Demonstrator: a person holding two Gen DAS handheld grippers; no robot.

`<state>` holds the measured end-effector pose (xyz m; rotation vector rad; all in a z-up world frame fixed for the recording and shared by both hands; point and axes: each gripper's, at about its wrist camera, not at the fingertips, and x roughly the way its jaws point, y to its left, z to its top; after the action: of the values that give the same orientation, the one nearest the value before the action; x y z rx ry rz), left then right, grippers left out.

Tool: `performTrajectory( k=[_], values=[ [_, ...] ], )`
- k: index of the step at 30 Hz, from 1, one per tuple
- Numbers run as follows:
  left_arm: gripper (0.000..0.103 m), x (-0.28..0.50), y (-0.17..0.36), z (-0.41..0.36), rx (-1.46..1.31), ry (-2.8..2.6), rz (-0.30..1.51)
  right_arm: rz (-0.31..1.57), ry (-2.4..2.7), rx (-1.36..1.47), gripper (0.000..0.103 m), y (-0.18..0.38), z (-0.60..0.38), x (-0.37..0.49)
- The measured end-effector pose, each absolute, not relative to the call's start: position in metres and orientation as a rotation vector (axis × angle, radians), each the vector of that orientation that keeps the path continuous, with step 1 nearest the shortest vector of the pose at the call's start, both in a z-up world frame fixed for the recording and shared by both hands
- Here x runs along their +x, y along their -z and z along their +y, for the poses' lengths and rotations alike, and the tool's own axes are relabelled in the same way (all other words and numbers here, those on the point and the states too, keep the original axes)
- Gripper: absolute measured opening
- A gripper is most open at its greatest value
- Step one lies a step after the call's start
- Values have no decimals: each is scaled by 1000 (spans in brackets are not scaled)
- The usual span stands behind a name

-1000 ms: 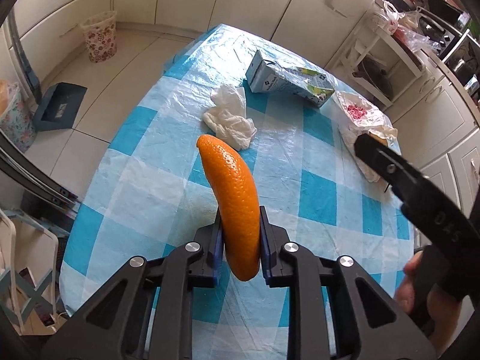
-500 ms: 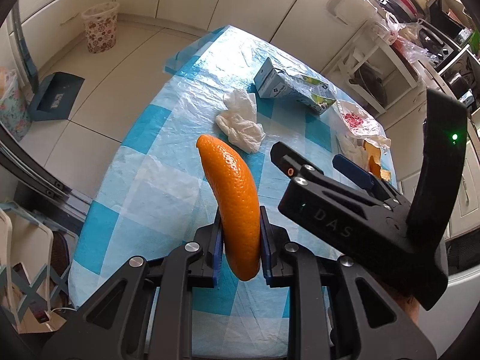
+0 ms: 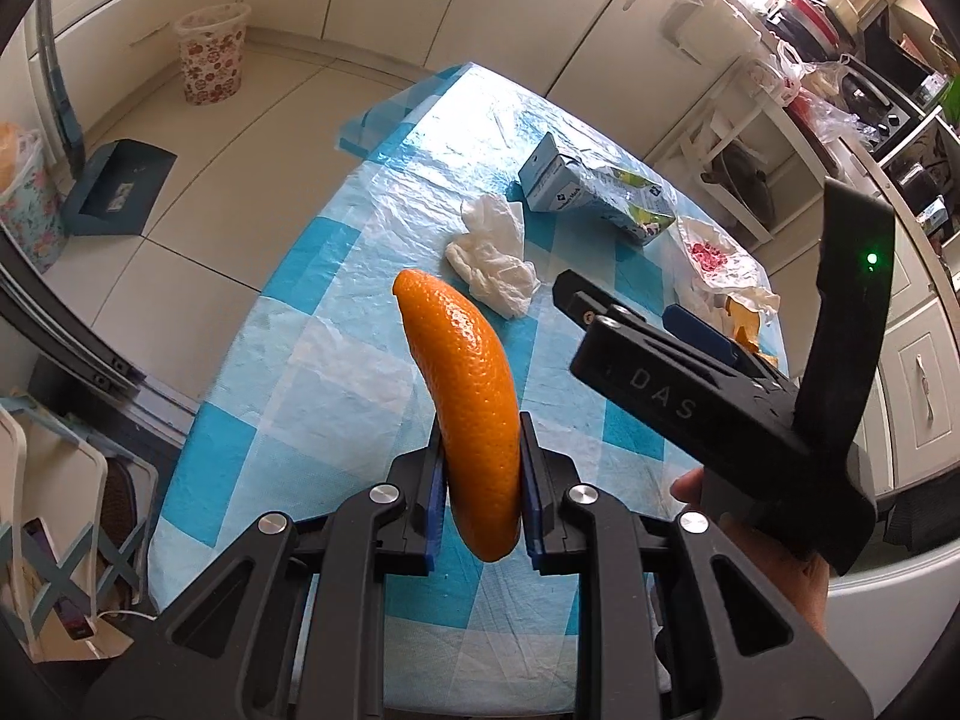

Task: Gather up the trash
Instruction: 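Grasp the white tissue with the right tool while the left tool holds the orange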

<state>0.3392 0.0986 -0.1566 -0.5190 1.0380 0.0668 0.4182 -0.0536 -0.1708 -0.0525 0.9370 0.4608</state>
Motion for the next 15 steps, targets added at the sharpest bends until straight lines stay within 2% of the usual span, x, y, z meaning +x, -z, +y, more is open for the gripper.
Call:
performTrajectory(
  k=[9, 10, 11, 13, 15],
  values=[
    [19, 338, 154, 99, -506, -80, 1032, 934, -511, -97, 91, 183, -18, 437],
    [19, 338, 154, 100, -505, -83, 1031, 937, -518, -99, 85, 186, -15, 439],
    [19, 338, 154, 101, -507, -84, 1031, 950, -528, -109, 74, 189, -11, 441],
    [19, 338, 153, 101, -503, -89, 1031, 942, -544, -148, 65, 194, -3, 441],
    [20, 339, 153, 100, -501, -89, 1033, 940, -582, -168, 48, 194, 0, 438]
  ],
)
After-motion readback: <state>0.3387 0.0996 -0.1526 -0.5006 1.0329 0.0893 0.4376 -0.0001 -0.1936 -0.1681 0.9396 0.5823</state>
